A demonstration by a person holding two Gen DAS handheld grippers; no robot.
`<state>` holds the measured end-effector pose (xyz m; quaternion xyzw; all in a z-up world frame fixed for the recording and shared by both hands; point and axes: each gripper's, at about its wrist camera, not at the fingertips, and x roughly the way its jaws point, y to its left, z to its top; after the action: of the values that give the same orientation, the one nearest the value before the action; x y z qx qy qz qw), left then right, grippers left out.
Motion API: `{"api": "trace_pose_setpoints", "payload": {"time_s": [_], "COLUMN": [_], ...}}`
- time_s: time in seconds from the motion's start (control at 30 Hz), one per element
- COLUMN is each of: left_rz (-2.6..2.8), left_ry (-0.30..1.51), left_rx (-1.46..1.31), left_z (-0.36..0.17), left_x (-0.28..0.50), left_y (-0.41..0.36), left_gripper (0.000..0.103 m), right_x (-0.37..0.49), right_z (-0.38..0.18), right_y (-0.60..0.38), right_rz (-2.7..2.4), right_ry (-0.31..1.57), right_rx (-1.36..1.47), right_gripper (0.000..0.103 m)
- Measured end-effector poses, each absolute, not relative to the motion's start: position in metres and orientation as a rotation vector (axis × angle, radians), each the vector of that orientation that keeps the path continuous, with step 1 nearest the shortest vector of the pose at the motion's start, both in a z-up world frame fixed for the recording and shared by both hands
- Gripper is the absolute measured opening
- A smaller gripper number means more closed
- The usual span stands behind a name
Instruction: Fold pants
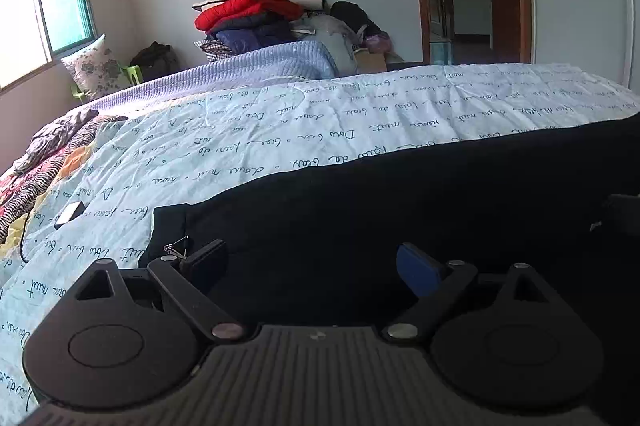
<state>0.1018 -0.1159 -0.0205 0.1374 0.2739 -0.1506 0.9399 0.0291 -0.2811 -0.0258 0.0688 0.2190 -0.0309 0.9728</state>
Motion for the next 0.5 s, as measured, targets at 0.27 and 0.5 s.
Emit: {"api": "trace_pose_setpoints", "payload": {"time_s": [0.27, 0.5], "left_rz": [-0.292, -0.317], "left_ry": [0.576, 0.586], "left_rx": [0.233, 0.187], "left_z": [-0.021, -0.021], "left_x": [0.110, 0.148], "left_y": [-0.108, -0.058], "left_gripper": [0.093, 0.093], "right_x": [0.092, 0.133], "right_z": [-0.023, -0.009], "right_y": [-0.257, -0.282], "right_rz": [-0.129, 0.161], "right_ry": [0.489, 0.531], "right_rx": [0.112, 0.266], "right_gripper": [0.103, 0.103]}}
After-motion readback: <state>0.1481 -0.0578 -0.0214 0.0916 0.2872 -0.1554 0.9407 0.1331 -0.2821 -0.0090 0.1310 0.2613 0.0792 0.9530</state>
